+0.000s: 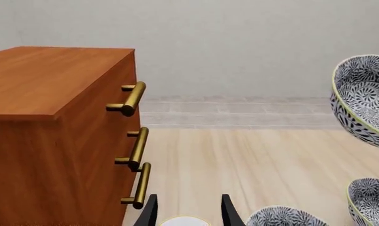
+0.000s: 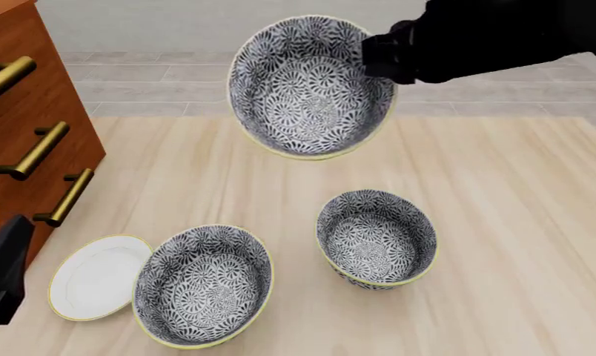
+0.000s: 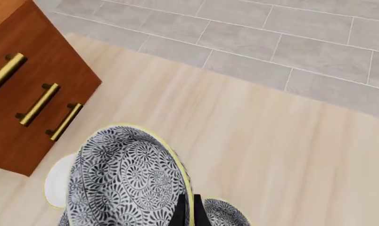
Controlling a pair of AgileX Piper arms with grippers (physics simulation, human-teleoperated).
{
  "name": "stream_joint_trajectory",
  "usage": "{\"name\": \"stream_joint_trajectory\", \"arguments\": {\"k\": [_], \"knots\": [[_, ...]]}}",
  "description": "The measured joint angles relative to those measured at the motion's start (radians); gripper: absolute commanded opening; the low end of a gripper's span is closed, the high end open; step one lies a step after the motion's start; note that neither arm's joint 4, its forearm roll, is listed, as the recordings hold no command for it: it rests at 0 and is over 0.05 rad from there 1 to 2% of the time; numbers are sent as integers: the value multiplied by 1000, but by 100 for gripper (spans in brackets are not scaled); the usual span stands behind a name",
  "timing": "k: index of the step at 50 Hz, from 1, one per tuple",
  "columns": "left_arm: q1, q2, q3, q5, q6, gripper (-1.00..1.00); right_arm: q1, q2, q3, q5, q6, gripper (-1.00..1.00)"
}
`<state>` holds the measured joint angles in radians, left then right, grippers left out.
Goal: Stack the bowl at the front on the bowl in the middle.
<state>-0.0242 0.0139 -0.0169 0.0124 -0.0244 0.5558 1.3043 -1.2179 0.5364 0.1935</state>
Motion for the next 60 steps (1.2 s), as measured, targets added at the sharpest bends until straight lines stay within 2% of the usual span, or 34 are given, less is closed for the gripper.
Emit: {"name": "stream_joint_trajectory", "arguments": {"k": [32, 60], "knots": [[-3, 12, 8, -12, 6, 100, -115, -81, 272, -131, 49, -100], [1, 32, 13, -28, 9, 100, -141, -99, 391, -200, 70, -100]]}}
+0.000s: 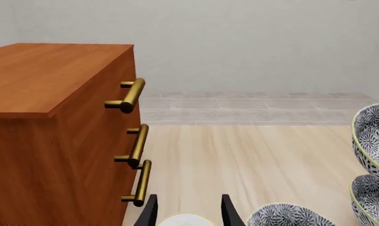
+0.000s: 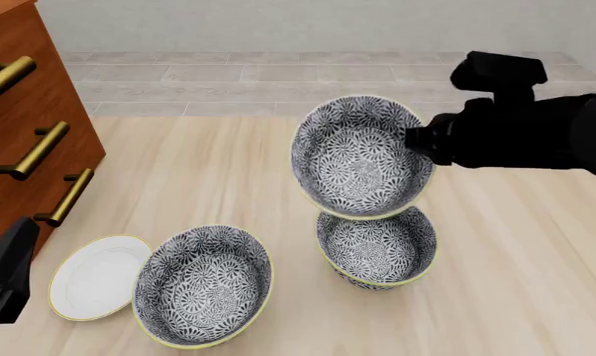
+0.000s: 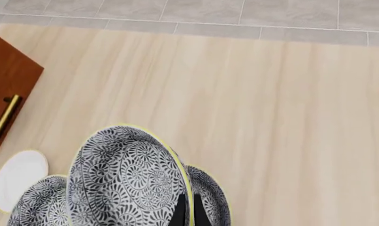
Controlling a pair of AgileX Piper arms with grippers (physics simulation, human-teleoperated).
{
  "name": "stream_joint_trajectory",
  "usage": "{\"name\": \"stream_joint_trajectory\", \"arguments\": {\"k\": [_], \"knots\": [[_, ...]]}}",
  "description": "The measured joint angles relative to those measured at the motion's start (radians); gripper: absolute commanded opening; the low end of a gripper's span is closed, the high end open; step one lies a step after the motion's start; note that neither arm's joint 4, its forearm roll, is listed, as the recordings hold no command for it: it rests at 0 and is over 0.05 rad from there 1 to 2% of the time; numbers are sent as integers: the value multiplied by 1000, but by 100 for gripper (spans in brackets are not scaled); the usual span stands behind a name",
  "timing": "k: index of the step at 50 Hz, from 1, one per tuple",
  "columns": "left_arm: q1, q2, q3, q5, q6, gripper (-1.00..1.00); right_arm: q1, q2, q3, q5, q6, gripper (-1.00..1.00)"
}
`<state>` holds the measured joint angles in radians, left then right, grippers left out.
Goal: Stack the bowl at the front on the bowl in the middle.
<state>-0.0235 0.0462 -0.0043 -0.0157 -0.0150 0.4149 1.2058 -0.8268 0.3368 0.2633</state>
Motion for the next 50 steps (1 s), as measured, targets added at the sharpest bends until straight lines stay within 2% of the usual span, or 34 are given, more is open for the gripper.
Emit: {"name": "stream_joint_trajectory", "arguments": {"k": [50], "knots": [[-3, -12, 2, 11, 2, 100, -13, -90, 247, -116, 82, -100]]}}
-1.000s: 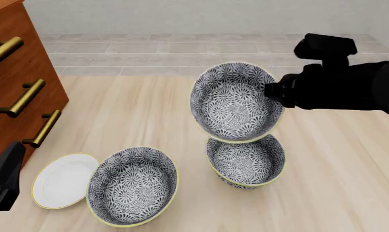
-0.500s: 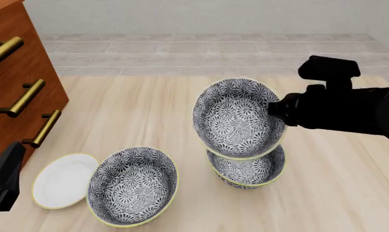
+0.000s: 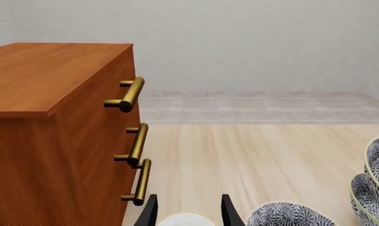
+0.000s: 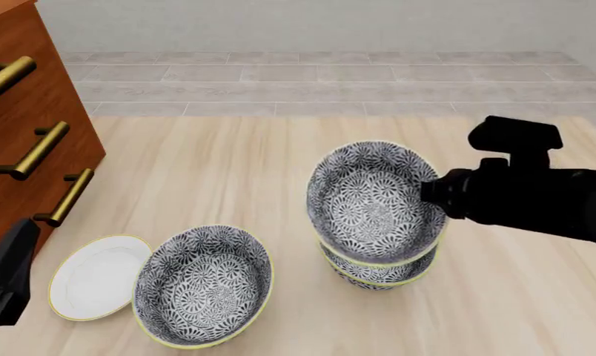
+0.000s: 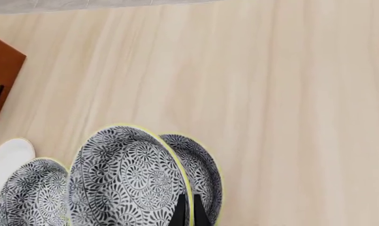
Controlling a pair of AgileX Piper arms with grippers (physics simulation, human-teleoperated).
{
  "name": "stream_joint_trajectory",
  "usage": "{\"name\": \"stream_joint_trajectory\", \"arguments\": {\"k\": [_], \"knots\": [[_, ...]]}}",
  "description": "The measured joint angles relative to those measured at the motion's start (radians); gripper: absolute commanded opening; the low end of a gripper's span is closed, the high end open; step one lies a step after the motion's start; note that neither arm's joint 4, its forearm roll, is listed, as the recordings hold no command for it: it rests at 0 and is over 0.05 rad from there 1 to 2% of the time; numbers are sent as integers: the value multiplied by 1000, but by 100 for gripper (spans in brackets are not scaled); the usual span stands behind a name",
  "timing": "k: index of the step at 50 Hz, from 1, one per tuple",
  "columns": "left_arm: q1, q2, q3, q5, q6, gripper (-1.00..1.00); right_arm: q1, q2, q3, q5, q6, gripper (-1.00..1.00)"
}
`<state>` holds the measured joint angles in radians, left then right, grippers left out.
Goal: Stack the bowl at the front on the bowl in the middle.
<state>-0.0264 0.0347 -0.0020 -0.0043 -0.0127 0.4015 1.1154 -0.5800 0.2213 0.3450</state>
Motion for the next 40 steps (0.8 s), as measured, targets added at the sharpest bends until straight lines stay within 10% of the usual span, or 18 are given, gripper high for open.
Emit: {"name": "stream_joint_trajectory", "arguments": {"k": [39, 40], "knots": [[-6, -4, 1, 10, -2, 100, -29, 68, 108, -124, 16, -100], [-6, -4, 1, 10, -2, 100, -29, 69, 108, -125, 17, 100]]}}
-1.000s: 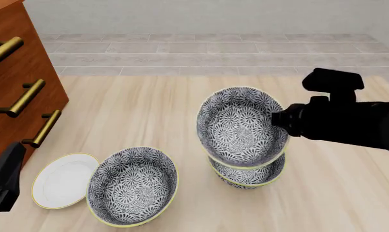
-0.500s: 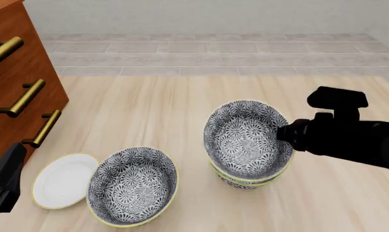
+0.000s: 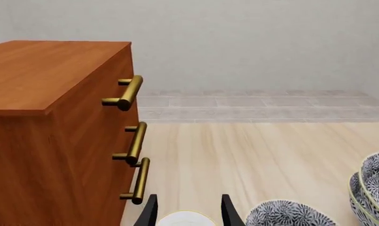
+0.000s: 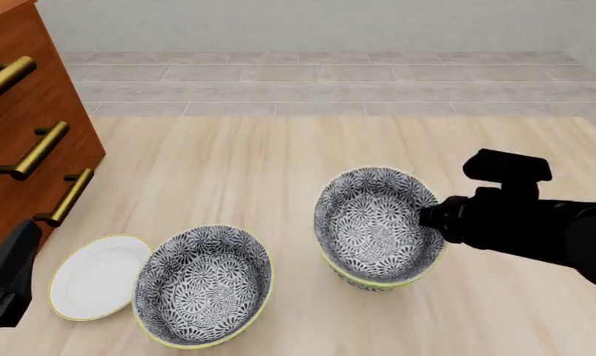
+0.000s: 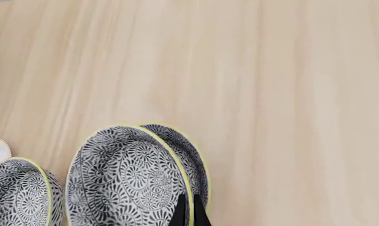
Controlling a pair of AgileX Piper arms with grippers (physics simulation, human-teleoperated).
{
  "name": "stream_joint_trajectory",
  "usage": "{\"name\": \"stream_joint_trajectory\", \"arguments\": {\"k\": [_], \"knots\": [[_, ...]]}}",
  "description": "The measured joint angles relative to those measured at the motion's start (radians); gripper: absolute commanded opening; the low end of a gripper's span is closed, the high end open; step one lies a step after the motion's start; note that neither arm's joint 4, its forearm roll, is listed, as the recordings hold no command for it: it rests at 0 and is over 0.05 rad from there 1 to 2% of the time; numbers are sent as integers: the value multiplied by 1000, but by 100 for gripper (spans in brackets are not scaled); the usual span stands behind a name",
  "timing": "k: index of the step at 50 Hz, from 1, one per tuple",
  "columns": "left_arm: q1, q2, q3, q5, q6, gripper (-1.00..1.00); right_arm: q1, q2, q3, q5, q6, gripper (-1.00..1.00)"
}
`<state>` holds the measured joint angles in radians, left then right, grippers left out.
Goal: Stack the bowl at the front on the bowl in the middle.
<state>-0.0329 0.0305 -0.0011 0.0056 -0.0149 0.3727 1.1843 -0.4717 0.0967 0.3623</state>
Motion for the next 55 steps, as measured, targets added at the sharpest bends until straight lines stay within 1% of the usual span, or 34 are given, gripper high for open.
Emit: {"name": "stream_joint_trajectory", "arguments": {"k": [23, 29, 35, 44, 55], "knots": [[-3, -1, 0, -1, -1, 100, 13, -18, 19, -11, 21, 100], [-4, -4, 0, 0, -1, 100, 14, -35, 16, 2, 22, 100], [-5, -9, 0, 4, -1, 100, 15, -90, 0, 49, 25, 100], [-6, -12, 0, 7, -1, 100, 16, -203, -41, 148, 29, 100], [-8, -14, 0, 9, -1, 100, -17, -361, -107, 272, -13, 100]]}}
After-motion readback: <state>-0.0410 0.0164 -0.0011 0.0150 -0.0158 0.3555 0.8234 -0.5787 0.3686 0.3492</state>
